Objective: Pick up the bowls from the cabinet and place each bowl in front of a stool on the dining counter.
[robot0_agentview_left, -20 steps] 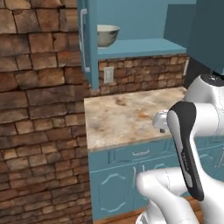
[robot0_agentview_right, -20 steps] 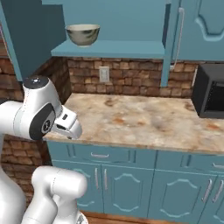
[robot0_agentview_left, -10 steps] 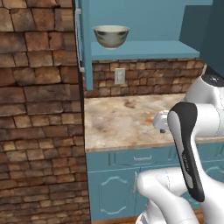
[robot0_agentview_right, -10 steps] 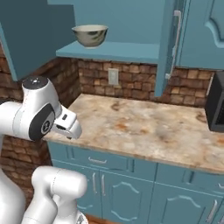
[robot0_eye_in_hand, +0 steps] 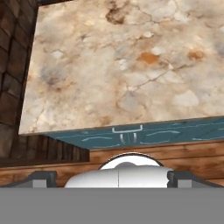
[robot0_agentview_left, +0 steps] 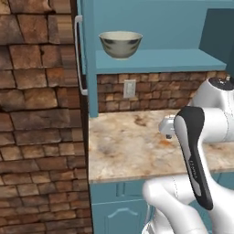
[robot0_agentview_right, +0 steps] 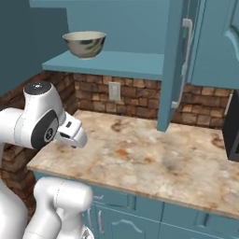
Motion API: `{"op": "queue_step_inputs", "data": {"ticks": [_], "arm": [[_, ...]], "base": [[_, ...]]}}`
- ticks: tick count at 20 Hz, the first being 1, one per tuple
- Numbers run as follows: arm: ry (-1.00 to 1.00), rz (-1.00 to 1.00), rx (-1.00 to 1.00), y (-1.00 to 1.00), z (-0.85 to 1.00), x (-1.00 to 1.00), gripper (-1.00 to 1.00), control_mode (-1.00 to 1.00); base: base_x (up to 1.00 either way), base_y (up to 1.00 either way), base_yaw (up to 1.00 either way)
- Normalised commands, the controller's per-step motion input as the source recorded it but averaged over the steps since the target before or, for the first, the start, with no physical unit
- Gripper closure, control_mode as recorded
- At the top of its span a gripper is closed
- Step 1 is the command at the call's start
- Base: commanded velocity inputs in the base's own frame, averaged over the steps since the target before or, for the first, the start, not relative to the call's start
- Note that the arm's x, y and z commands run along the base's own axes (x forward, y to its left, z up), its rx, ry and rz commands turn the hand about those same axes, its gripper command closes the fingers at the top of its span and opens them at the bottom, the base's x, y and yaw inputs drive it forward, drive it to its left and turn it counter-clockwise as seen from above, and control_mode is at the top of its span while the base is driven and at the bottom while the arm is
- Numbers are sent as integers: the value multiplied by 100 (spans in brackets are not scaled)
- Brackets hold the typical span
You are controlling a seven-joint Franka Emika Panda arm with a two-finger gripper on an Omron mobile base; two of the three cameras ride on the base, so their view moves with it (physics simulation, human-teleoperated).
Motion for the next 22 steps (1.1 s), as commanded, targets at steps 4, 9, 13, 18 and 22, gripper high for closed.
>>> {"op": "queue_step_inputs", "data": {"ticks": [4,9,13,18,22], "arm": [[0,0,0,0,0,0,-100,100],[0,0,0,0,0,0,-100,100],[0,0,0,0,0,0,-100,100],[0,0,0,0,0,0,-100,100],[-3,-2,1,0,0,0,-100,-100]], "base": [[12,-35,1],[10,-35,0],[2,-5,1],[0,0,0],[0,0,0]]}}
